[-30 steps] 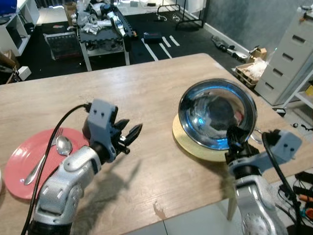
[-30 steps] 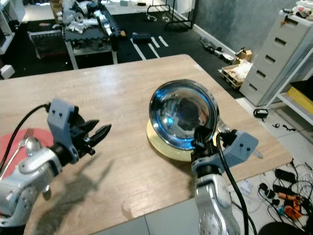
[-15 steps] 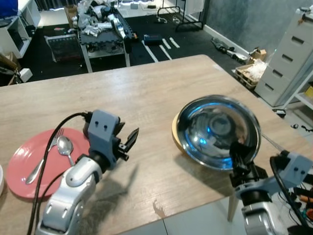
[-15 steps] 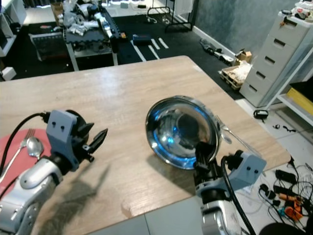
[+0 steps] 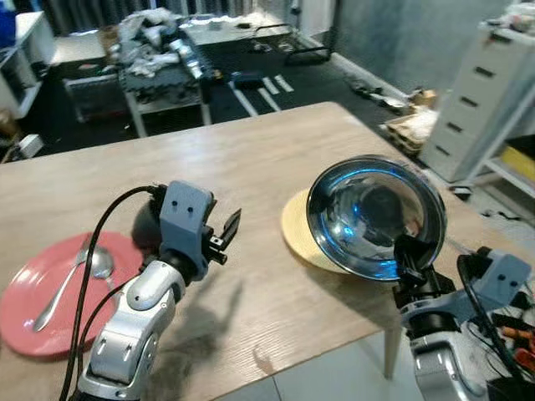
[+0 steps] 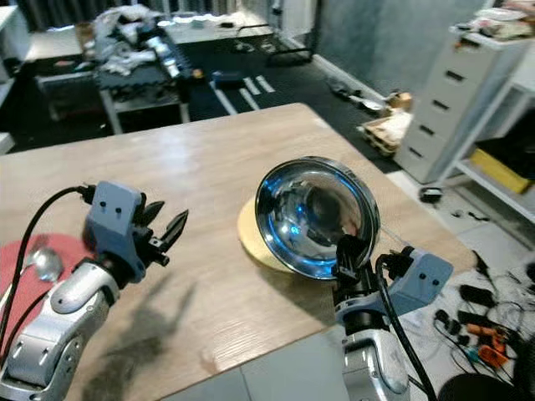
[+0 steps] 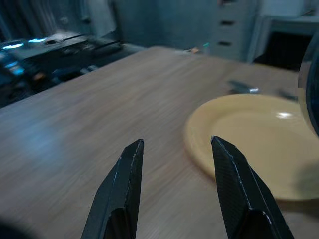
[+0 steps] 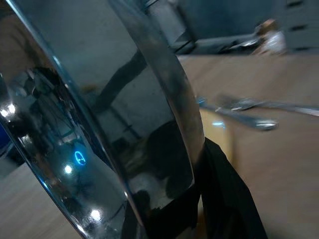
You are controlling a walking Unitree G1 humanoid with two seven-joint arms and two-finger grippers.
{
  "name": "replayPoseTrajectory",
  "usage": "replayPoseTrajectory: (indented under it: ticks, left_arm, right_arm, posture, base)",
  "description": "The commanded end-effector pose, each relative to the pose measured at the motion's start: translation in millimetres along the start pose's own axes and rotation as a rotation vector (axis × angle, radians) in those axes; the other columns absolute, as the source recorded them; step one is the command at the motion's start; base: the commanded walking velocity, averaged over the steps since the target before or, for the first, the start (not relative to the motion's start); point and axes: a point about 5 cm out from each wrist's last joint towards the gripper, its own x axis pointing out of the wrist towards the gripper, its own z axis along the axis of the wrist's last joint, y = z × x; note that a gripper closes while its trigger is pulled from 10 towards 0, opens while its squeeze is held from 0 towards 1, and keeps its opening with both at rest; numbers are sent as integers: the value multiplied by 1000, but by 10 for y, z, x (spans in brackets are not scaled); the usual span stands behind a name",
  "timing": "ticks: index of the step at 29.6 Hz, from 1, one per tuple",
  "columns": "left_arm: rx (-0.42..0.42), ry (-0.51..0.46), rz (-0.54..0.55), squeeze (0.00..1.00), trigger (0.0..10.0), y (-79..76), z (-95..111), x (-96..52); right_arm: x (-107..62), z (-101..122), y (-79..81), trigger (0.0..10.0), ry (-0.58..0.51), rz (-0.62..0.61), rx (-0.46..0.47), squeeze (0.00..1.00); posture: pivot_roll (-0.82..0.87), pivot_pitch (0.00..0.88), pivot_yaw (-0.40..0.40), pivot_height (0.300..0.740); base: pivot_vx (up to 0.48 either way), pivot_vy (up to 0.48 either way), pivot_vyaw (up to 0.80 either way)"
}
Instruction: Setting the table
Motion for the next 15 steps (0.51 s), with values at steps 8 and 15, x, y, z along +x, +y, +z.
replayPoseTrajectory:
  ticks: [8, 15]
  left_arm:
    - [1, 3, -31, 0, 10000, -57, -44, 54]
    - [0, -1, -38, 0, 10000, -83, -47, 77]
  right_arm:
    - [30, -28, -20, 10000, -2, -17, 0, 0]
    - [36, -64, 10, 10000, 10, -6, 0, 0]
  posture:
    - [7, 83, 116, 740]
    - [7, 84, 114, 740]
  base:
    - [0, 0, -800]
    - [0, 0, -800]
